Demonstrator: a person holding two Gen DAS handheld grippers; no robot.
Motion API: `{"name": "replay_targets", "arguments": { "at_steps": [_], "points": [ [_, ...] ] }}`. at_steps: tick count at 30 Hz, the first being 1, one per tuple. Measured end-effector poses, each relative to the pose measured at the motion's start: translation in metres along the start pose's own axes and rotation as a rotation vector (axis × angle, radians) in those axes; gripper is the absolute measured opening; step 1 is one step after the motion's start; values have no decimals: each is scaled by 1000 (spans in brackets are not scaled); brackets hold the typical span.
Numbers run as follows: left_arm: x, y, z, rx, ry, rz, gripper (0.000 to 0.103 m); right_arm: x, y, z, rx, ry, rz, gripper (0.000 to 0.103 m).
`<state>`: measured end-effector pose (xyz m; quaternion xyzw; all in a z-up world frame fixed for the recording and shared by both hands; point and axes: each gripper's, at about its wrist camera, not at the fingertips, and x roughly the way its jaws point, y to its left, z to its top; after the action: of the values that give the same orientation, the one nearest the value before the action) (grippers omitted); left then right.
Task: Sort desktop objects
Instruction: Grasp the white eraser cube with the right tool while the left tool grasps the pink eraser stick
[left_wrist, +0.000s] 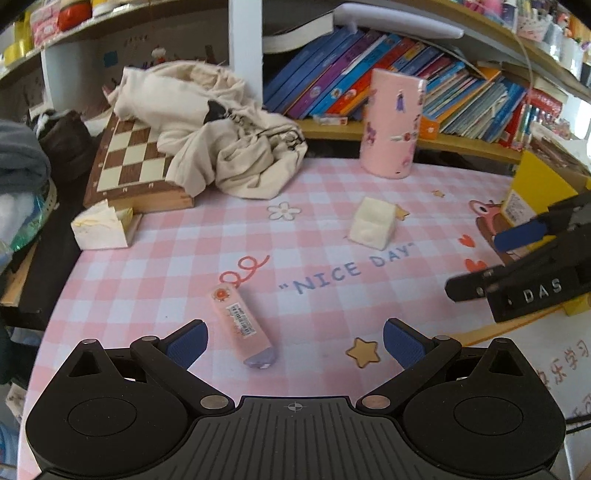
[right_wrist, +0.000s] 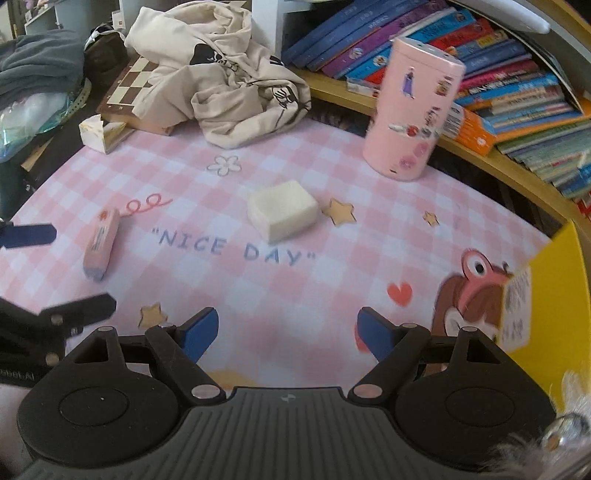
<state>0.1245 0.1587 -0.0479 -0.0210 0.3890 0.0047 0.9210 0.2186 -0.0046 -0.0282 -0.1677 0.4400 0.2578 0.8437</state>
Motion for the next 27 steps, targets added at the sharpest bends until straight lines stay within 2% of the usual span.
{"name": "replay_targets", "arguments": {
  "at_steps": [5,7,10,13,15,25,27],
  "points": [
    [13,15,3,-76,-12,6,101,22,-2,17,-6,8,6,82],
    [20,21,4,-103,-6,15,97,30,-4,23,-1,10,9,82],
    [29,26,4,-118,10,26,88,41,-6,32,2,4,12,82],
    [36,28,4,-120,23,23,68,50,-7,41,-3,-5,15,82],
    [40,29,4,-120,32,20,51,57,-8,47,-7,-10,19,82],
    [45,33,7,-88,17,41,29,88,-10,68,-18,-11,36,81],
    [45,35,7,-102,12,38,25,93,-11,69,-15,-3,45,75]
  ]
}}
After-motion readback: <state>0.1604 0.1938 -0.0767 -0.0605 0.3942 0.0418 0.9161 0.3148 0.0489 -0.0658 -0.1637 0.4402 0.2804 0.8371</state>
